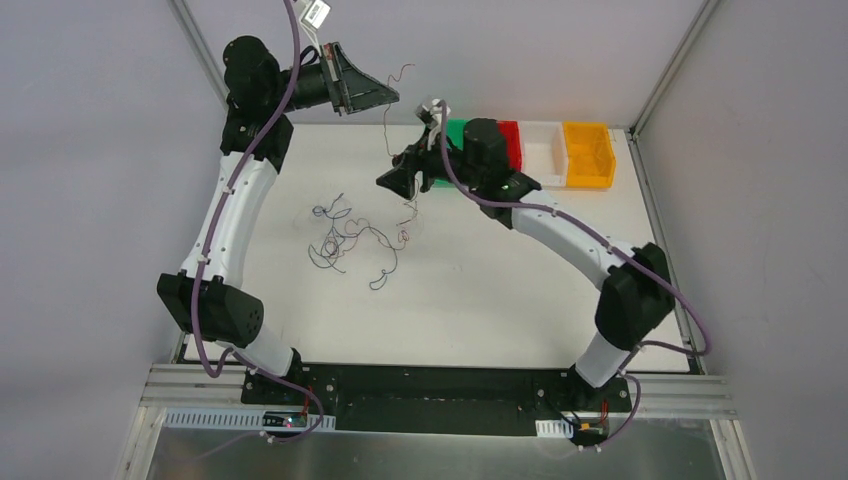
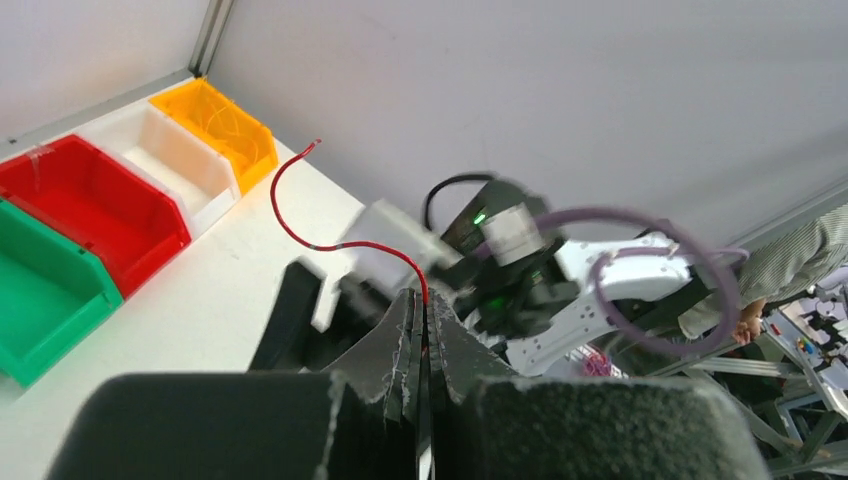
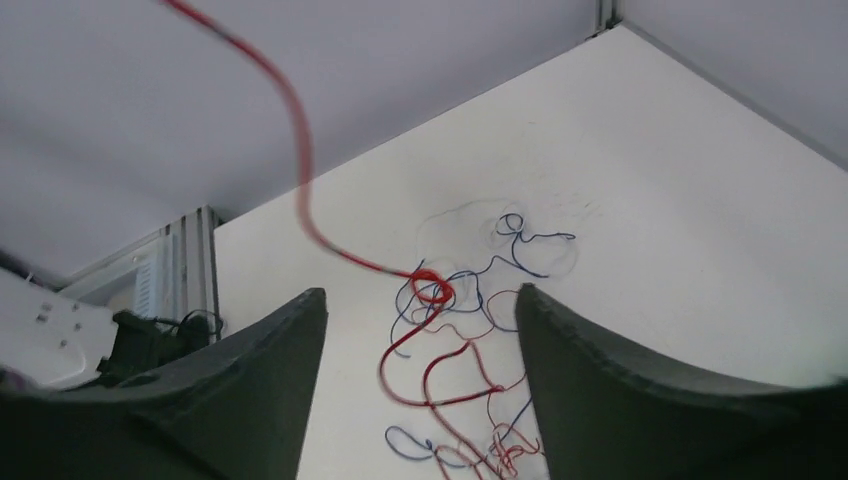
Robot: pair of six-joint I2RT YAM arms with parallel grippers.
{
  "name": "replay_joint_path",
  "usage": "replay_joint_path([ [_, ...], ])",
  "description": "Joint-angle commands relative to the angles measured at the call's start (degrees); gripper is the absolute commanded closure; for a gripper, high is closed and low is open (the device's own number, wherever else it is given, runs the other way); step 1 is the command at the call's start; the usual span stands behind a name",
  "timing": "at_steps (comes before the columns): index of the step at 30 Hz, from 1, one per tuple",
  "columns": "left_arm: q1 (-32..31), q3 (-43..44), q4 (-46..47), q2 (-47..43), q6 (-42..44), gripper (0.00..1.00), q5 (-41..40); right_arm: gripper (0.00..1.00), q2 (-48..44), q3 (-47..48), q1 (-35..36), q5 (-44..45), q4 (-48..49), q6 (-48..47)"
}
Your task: Untangle the cables
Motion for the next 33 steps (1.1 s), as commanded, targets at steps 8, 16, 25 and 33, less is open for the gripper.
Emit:
replay_joint_path([
  [8,8.36,21.16,8.27,2.37,-10.79,1.00,-10.00,0.76,15.33,-5.91,2.20,7.26,12.54,-4.23],
  [16,14.34,39.79,3.89,8.15,-6.86,1.00,-17.51,0.61,19.68,-8.25,3.01,6.87,3.11,-3.97],
  [25,15.12,39.54,8.33,7.60,-9.97,1.00,-18.53,0.50,15.63,-14.36,2.32,6.16,-4.79,-4.56],
  [33,18.98,46.40,8.84,8.68,-7.93,1.00,-30.95,0.51,16.12,-16.55,0.90,6.91,-9.44,2.95],
])
